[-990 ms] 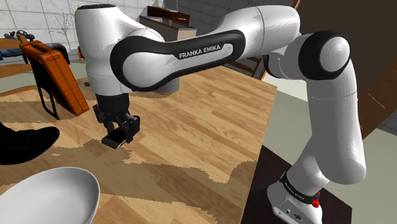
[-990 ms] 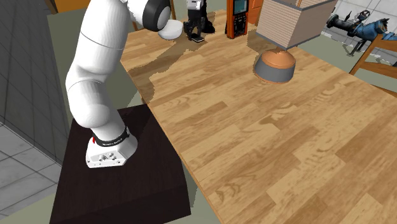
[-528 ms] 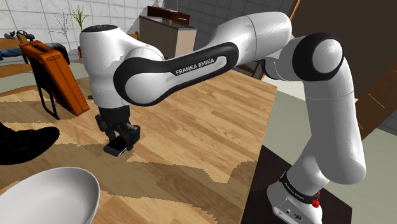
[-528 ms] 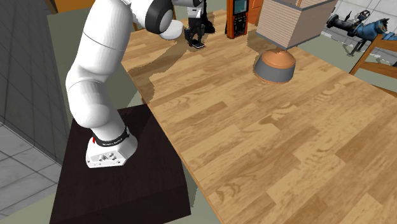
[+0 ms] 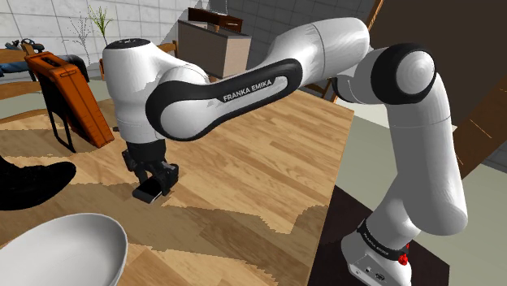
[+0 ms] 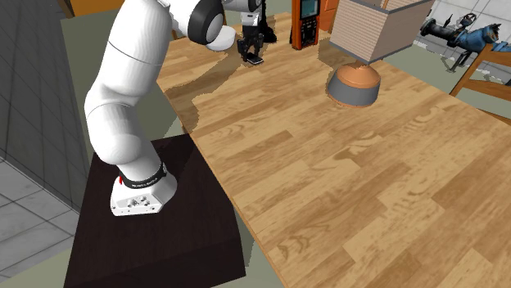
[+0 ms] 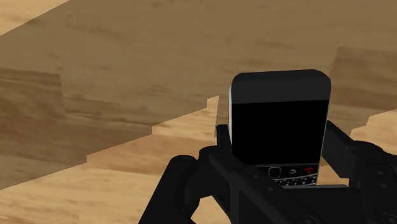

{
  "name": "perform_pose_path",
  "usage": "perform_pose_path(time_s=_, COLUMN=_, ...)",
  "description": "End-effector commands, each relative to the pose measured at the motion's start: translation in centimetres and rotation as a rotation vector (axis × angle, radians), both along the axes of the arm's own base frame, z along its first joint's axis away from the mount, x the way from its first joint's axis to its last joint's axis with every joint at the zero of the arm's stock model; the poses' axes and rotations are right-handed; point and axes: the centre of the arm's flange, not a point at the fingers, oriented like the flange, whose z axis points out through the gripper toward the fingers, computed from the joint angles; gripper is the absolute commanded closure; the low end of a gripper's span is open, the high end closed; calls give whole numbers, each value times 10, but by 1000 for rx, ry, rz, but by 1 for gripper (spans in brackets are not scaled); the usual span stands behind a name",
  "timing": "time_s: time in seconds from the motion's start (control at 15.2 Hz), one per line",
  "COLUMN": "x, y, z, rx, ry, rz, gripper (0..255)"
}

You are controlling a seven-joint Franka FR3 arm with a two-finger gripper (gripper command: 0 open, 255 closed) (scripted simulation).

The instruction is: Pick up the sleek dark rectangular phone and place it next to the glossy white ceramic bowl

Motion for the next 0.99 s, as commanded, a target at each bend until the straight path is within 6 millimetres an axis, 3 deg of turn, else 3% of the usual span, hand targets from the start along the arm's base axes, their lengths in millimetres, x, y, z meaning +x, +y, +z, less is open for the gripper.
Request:
perform_pose_path(time_s=0.0, x=0, y=0, z=0, rx=0, ry=0, rz=0, gripper=0)
perform_pose_path(time_s=0.33, x=0, y=0, z=0, rx=0, ry=0, rz=0, gripper=0)
perform_pose_path(time_s=0.59, x=2, y=2, z=50, rx=0, ry=0, rz=0, gripper=0)
perform_pose_path(time_s=0.92, x=2, y=2, z=50, rx=0, ry=0, rz=0, gripper=0)
